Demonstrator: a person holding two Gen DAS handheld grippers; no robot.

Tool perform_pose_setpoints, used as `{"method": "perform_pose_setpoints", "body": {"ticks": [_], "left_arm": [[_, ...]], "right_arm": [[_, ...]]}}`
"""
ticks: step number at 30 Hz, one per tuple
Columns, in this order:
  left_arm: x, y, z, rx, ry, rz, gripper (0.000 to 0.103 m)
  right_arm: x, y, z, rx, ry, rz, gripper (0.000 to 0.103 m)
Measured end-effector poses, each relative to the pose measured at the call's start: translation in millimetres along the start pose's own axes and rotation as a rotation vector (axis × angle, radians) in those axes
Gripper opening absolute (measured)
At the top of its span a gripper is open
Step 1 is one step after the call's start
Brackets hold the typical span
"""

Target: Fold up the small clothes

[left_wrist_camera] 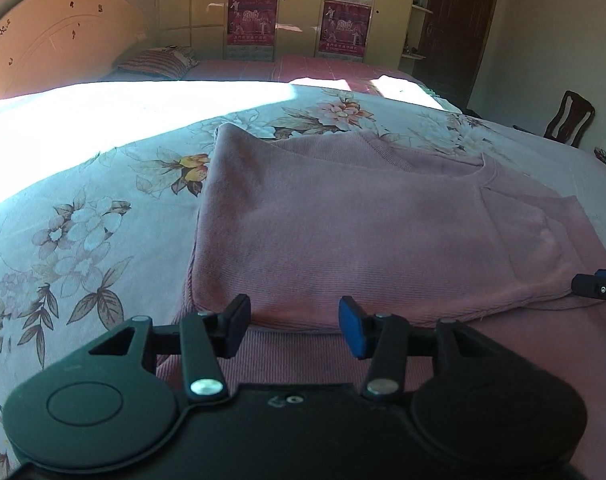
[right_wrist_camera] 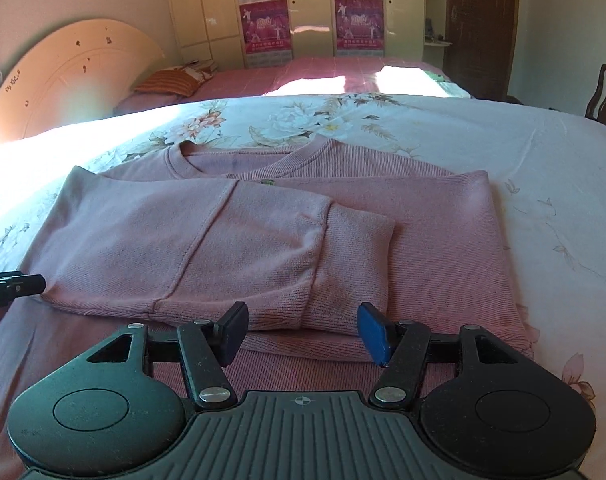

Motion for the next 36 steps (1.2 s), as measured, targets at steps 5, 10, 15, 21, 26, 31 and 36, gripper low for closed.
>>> {"method": "perform_pose_setpoints", "body": {"ticks": [5, 10, 15, 21, 26, 31, 36], "left_arm": [[15.5, -18.8, -2.6, -0.038, 0.018, -0.020, 0.049], [28.6, -17.4, 15.7, -0.034, 0.005, -0.003, 0.049], [60.1, -22.0, 23.3, -0.042, -0.028, -0.025, 0.049], [83.3, -46.1, 17.9, -0.051, 0.024, -0.068, 0.053], [79.3, -50.5, 23.8, -0.057, 0.070, -0.073, 0.062], [74.7, -55.2, 30.2, -0.060, 0.085, -0.090, 0.064], [73.1, -56.2, 38.3, -0.063, 0.083, -0.115, 0.062]], "right_arm": [[-3.3, -17.1, -9.5, -0.069, -0.007, 0.038, 0.061], [-8.9, -16.6, 13.0, -0.034, 0.044, 0.041, 0.061], [-30.1, -24.2, 19.3, -0.046, 0.137, 0.093, 0.061], [-36.0, -43.6, 9.6, -0.100, 0.175, 0.154, 0.061], [-14.8, -55.5, 15.5, -0.098, 0.138, 0.188, 0.061], [1.1, -64.1, 27.4, -0.097, 0.095, 0.177, 0.061], [-2.0, -70.6, 48.4, -0.060, 0.083, 0.118, 0.061]]}}
Point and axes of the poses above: each gripper's, at about its wrist camera, not at the fingertips, and z roughly against the way its jaws point, x to its right, y to its top, the point moved 2 cm from there along -z, roughly the way its jaws point, and after that the axes turned 2 degrees about x, right-handed, at the moved point
